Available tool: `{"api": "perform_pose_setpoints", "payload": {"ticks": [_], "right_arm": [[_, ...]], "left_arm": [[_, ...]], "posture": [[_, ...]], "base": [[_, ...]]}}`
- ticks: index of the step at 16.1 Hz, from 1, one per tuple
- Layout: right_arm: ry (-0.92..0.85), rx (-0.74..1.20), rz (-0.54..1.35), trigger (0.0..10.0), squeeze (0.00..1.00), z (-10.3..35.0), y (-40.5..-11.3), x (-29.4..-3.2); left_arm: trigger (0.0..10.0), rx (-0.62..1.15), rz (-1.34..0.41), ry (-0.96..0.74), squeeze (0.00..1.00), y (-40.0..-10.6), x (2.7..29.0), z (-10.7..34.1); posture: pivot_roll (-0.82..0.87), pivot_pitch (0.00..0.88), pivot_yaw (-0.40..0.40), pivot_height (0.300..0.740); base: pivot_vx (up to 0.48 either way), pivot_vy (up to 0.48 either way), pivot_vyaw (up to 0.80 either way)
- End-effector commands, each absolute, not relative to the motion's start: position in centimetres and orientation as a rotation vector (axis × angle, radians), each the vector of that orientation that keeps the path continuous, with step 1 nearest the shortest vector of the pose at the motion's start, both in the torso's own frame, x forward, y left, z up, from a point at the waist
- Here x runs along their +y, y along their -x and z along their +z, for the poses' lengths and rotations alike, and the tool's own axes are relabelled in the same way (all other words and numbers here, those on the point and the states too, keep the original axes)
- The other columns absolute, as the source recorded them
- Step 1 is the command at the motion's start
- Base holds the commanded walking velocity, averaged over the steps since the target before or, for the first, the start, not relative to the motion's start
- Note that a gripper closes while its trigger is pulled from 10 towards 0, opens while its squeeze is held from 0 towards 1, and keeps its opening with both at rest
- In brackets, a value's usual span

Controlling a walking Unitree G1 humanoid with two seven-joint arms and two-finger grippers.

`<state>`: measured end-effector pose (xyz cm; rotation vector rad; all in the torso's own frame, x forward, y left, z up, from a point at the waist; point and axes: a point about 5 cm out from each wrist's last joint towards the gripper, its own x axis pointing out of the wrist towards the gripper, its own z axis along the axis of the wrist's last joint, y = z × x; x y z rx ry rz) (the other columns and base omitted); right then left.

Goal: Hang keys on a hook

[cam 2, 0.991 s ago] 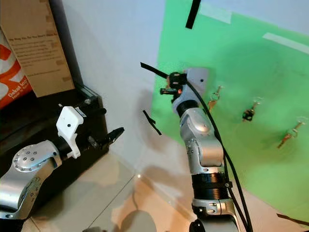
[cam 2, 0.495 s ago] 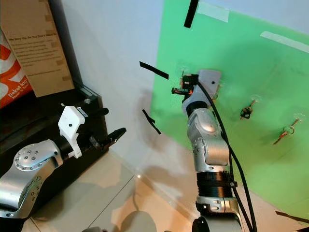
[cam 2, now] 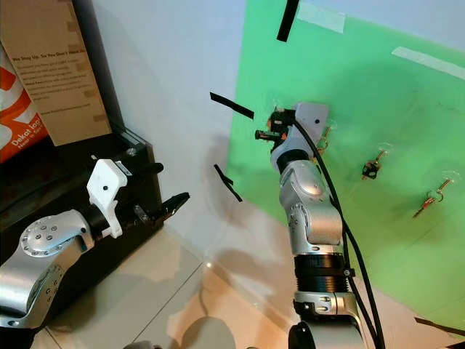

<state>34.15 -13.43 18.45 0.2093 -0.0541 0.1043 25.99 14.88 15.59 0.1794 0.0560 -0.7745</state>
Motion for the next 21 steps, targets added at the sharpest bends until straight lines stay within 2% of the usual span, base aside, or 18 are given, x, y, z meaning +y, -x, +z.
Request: {"api": "perform_pose_setpoints", "payload": {"ticks": [1, 14, 21], "right_arm": [[-0.204, -0.059, 0.104, 10.0, 0.0, 18.7, -34.0, -13.8], [-0.251, -0.087, 0.221, 10.0, 0.0, 19.5, -33.4, -12.6], [-0.247, -0.043, 0.075, 10.0, 0.0, 18.6, -34.2, -14.0]], "left_arm": [[10.0, 0.037, -0.807, -0.189, 0.0, -25.9, 14.4, 16.2], [10.0, 0.029, -0.844, -0.179, 0.0, -25.9, 14.1, 16.5], [10.0, 0.03, -0.846, -0.183, 0.0, -25.9, 14.2, 16.5]], "posture": [[0.06, 0.0, -0.063, 0.74], [0.05, 0.0, -0.058, 0.74], [0.06, 0.0, -0.061, 0.74]], "base": [[0.0, 0.0, 0.0], [0.0, 0.0, 0.0], [0.0, 0.0, 0.0]]}}
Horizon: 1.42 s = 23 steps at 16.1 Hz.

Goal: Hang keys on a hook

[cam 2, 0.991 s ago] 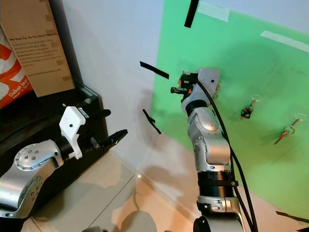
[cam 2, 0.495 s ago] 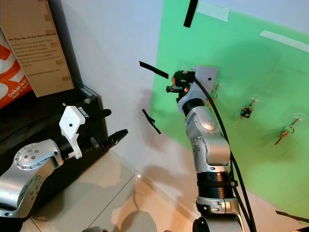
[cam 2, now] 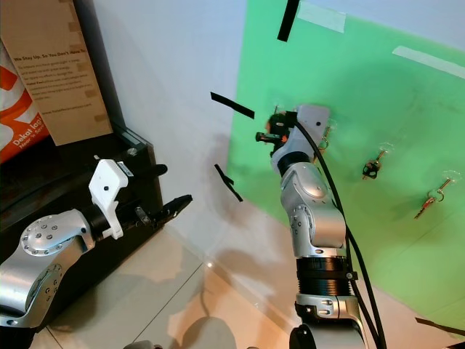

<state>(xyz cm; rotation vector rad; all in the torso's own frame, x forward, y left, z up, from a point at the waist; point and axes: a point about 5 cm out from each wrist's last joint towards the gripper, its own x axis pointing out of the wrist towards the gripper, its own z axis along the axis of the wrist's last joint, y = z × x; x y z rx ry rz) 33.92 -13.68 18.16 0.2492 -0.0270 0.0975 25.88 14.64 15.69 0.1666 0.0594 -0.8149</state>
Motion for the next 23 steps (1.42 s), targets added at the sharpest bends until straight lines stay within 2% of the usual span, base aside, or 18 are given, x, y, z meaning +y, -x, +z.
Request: {"api": "perform_pose_setpoints", "payload": {"ticks": [1, 6, 14, 23], "right_arm": [[-0.248, -0.042, 0.067, 10.0, 0.0, 18.6, -34.2, -14.1], [-0.29, -0.025, 0.032, 10.0, 0.0, 18.2, -34.4, -14.3], [-0.308, 0.006, 0.177, 10.0, 0.0, 17.8, -33.9, -12.8], [-0.355, -0.065, 0.13, 10.0, 0.0, 19.0, -34.5, -13.2]], "left_arm": [[10.0, 0.031, -0.846, -0.183, 0.0, -25.9, 14.2, 16.5], [10.0, 0.031, -0.849, -0.188, 0.0, -25.8, 14.3, 16.6], [10.0, 0.032, -0.865, -0.198, 0.0, -25.9, 14.2, 16.7], [10.0, 0.03, -0.863, -0.201, 0.0, -26.1, 14.3, 16.8]], "posture": [[0.06, 0.0, -0.061, 0.74], [0.06, 0.0, -0.059, 0.74], [0.06, 0.0, -0.049, 0.74], [0.07, 0.0, -0.053, 0.74]], "base": [[0.0, 0.0, 0.0], [0.0, 0.0, 0.0], [0.0, 0.0, 0.0], [0.0, 0.0, 0.0]]}}
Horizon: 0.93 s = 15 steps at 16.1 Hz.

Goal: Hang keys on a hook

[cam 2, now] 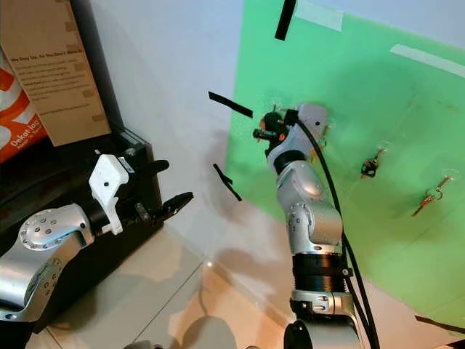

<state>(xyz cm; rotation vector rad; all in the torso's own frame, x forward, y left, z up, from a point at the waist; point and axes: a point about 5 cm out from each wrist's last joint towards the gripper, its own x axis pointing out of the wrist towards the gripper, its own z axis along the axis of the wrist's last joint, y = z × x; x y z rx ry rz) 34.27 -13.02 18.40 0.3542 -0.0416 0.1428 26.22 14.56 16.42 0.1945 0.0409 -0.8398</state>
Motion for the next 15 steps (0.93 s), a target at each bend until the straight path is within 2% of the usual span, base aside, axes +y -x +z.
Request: {"api": "perform_pose_setpoints", "payload": {"ticks": [1, 10, 15], "right_arm": [[-0.354, -0.066, 0.126, 10.0, 0.0, 19.0, -34.6, -13.3], [-0.321, -0.057, -0.011, 10.0, 0.0, 18.7, -35.5, -14.5], [-0.319, -0.041, -0.008, 10.0, 0.0, 18.5, -35.3, -15.7]], "left_arm": [[10.0, 0.03, -0.862, -0.202, 0.0, -26.1, 14.3, 16.9], [10.0, 0.03, -0.866, -0.201, 0.0, -26.2, 14.3, 16.8], [10.0, 0.031, -0.869, -0.202, 0.0, -26.3, 14.2, 16.8]], "posture": [[0.07, 0.0, -0.054, 0.74], [0.06, 0.0, -0.046, 0.74], [0.06, 0.0, -0.042, 0.74]], "base": [[0.0, 0.0, 0.0], [0.0, 0.0, 0.0], [0.0, 0.0, 0.0]]}}
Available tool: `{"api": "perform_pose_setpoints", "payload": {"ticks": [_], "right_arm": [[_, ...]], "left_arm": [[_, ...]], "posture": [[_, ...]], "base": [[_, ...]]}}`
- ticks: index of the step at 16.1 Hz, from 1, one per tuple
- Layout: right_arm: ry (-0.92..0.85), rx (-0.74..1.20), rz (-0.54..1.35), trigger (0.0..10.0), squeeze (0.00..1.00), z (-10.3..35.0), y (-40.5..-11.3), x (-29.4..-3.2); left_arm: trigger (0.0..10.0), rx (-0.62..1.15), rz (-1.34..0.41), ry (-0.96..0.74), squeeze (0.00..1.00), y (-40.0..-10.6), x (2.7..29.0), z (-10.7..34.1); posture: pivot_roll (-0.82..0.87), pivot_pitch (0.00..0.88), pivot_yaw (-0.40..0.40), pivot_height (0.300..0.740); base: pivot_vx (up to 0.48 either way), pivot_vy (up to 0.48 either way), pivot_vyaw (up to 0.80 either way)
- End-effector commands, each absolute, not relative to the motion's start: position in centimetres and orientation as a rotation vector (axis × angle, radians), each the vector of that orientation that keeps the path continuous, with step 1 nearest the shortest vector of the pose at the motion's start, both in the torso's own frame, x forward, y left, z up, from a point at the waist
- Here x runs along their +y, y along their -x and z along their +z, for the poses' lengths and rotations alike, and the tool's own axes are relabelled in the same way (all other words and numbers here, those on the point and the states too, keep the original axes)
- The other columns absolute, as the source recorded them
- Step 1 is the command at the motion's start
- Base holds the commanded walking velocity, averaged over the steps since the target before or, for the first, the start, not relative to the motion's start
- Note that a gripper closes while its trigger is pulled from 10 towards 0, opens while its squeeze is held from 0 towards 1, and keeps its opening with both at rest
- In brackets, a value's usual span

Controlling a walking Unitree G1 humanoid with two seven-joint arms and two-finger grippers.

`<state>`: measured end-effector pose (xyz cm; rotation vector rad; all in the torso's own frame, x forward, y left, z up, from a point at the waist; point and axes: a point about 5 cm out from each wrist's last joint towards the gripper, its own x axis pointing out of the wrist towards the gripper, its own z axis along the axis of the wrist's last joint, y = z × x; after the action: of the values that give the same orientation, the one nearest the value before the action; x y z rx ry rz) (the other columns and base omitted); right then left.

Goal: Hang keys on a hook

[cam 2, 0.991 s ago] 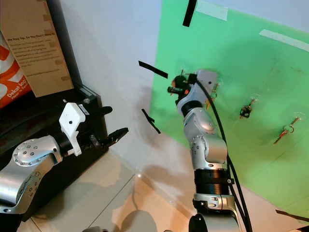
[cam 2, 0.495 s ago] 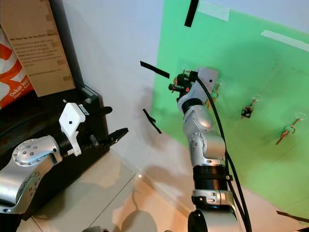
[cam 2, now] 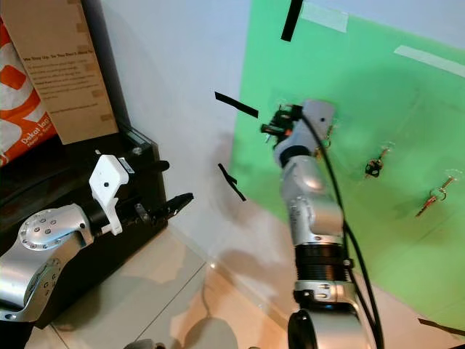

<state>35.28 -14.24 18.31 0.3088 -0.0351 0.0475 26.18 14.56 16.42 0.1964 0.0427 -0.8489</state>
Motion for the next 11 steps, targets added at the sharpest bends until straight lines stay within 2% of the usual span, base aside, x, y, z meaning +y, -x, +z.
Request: {"api": "perform_pose_setpoints", "payload": {"ticks": [1, 6, 9, 11], "right_arm": [[-0.316, -0.032, 0.012, 10.0, 0.0, 18.4, -35.2, -15.6], [-0.308, -0.005, 0.054, 10.0, 0.0, 17.9, -34.9, -15.4], [-0.188, 0.06, 0.092, 10.0, 0.0, 17.0, -34.7, -14.4], [-0.189, 0.097, 0.081, 10.0, 0.0, 16.4, -34.7, -14.3]], "left_arm": [[10.0, 0.031, -0.869, -0.204, 0.0, -26.3, 14.2, 16.8], [10.0, 0.033, -0.873, -0.205, 0.0, -26.3, 14.3, 16.8], [10.0, 0.034, -0.878, -0.206, 0.0, -26.3, 14.2, 16.8], [10.0, 0.033, -0.88, -0.207, 0.0, -26.2, 14.2, 16.8]], "posture": [[0.06, 0.0, -0.043, 0.74], [0.06, 0.0, -0.041, 0.74], [0.06, 0.0, -0.041, 0.74], [0.06, 0.0, -0.042, 0.74]], "base": [[0.0, 0.0, 0.0], [0.0, 0.0, 0.0], [0.0, 0.0, 0.0], [0.0, 0.0, 0.0]]}}
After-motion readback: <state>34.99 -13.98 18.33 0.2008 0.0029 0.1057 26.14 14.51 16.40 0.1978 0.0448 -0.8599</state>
